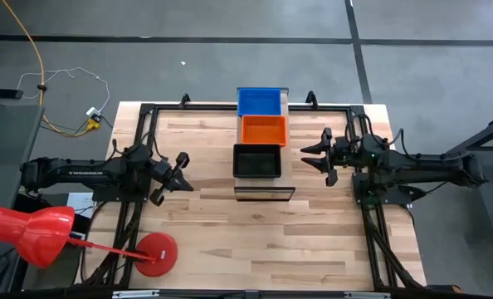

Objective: Stack baskets on shelf by color
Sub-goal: Return to Home Position

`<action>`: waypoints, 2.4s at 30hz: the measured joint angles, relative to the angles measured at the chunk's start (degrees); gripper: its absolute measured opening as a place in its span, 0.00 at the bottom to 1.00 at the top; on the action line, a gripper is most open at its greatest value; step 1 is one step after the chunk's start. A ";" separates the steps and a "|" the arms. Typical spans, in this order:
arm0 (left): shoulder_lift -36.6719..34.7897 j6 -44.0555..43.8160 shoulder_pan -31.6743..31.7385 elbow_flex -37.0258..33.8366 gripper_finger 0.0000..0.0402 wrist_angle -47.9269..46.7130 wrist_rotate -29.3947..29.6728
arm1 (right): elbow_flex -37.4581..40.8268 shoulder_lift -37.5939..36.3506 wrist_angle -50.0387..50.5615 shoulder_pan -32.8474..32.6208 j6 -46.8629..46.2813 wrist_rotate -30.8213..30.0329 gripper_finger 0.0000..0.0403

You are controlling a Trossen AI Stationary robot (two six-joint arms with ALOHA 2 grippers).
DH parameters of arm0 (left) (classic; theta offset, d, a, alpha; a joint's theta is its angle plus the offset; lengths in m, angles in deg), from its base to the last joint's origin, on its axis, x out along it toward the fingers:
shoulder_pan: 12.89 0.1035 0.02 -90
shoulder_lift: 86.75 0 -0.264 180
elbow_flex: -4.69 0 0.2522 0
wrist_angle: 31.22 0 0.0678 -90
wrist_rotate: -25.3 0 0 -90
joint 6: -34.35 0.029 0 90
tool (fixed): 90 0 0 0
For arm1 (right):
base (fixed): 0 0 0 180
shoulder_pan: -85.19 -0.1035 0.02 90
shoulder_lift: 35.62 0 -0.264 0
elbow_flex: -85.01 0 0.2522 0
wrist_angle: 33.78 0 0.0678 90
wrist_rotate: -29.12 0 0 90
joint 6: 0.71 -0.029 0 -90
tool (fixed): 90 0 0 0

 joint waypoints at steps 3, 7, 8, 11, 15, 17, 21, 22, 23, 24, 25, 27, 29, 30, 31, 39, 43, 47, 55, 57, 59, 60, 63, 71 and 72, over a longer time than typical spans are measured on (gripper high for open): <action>-2.77 -0.91 0.98 -1.87 0.00 0.11 -0.70 | -0.02 -0.04 -1.85 0.00 0.92 -1.21 0.32; -6.49 -1.47 1.15 -1.77 0.00 -3.60 -0.64 | -0.02 -1.25 -1.08 0.04 1.34 -1.48 0.32; -7.19 -1.48 0.87 -1.74 0.00 -4.23 -0.65 | -0.02 -1.84 -0.41 0.04 0.86 -1.46 0.32; -8.56 -0.67 -1.08 -1.74 0.00 -7.88 0.62 | -0.02 -4.41 3.58 0.04 -0.88 -1.46 0.32; -9.00 0.54 -5.71 -1.74 0.00 -9.32 6.64 | -0.02 -9.45 12.75 0.03 -1.73 -1.44 0.28; -8.96 1.07 -8.09 -1.74 0.00 -8.59 8.20 | -0.02 -11.50 17.14 0.00 -1.79 -1.44 0.24; -9.00 1.53 -11.30 -1.72 0.00 -7.35 10.76 | -0.02 -13.27 22.93 -0.02 -2.59 -2.55 0.10; -9.00 1.53 -11.76 -1.72 0.00 -7.18 10.76 | 0.07 -13.23 23.72 -0.03 -2.30 -3.09 0.06; -9.00 1.50 -12.16 -1.72 0.00 -7.11 10.78 | 0.90 -13.25 22.57 -0.19 -1.76 -3.41 0.03; -9.00 1.03 -12.45 -1.72 0.00 -7.19 10.76 | 2.45 -13.25 20.21 -0.42 -1.30 -3.55 0.02; -8.98 0.61 -12.74 -1.72 0.00 -7.29 10.77 | 4.34 -13.30 17.22 -0.74 -1.25 -3.56 0.02; -8.96 0.00 -13.04 -1.72 0.00 -7.39 10.69 | 8.25 -13.53 10.70 -1.45 -1.07 -3.50 0.03; -8.96 0.02 -13.19 -1.72 0.00 -7.44 9.59 | 11.50 -14.27 7.55 -1.87 -0.85 -3.50 0.02; -8.96 0.02 -13.33 -1.72 0.00 -7.44 9.30 | 12.53 -14.87 6.85 -1.98 -0.85 -3.48 0.01; -8.96 0.02 -13.36 -1.72 0.00 -7.44 9.25 | 13.29 -15.72 6.50 -2.00 -0.87 -3.46 0.01; -8.96 0.02 -13.28 -1.72 0.00 -7.48 9.86 | 19.15 -23.05 4.93 -2.03 -1.73 -1.38 0.00; -8.96 0.03 -13.28 -1.72 0.00 -7.66 9.86 | 19.17 -25.73 7.52 -3.39 -1.09 -0.98 0.00; -8.96 0.02 -13.28 -1.70 0.00 -7.55 9.84 | 19.17 -27.50 9.23 -5.77 2.99 -1.00 0.00; -8.96 0.02 -13.28 -1.70 0.00 -7.64 9.82 | 19.19 -27.76 12.79 -6.86 3.50 -1.20 0.00; -9.36 0.02 -13.53 -1.70 0.00 -7.93 9.83 | 19.19 -27.76 13.62 -6.86 3.73 -1.20 0.00; -10.37 0.02 -13.88 -1.70 0.00 -7.99 9.66 | 19.19 -27.74 14.14 -6.86 3.28 -1.20 0.00; -10.88 0.02 -14.03 -1.70 0.00 -8.06 9.69 | 19.19 -27.74 14.43 -6.86 3.17 -1.21 0.00; -13.78 0.02 -14.47 -1.70 0.00 -8.57 9.68 | 19.19 -27.70 14.68 -6.86 3.46 -1.22 0.00; -22.26 -0.01 -14.52 -1.63 0.00 -23.44 9.73 | 19.21 -29.37 17.03 -6.86 3.41 -1.24 0.00; -22.82 -0.01 -14.52 -1.68 0.00 -23.04 9.96 | 19.21 -30.29 17.62 -6.86 3.41 -1.27 0.00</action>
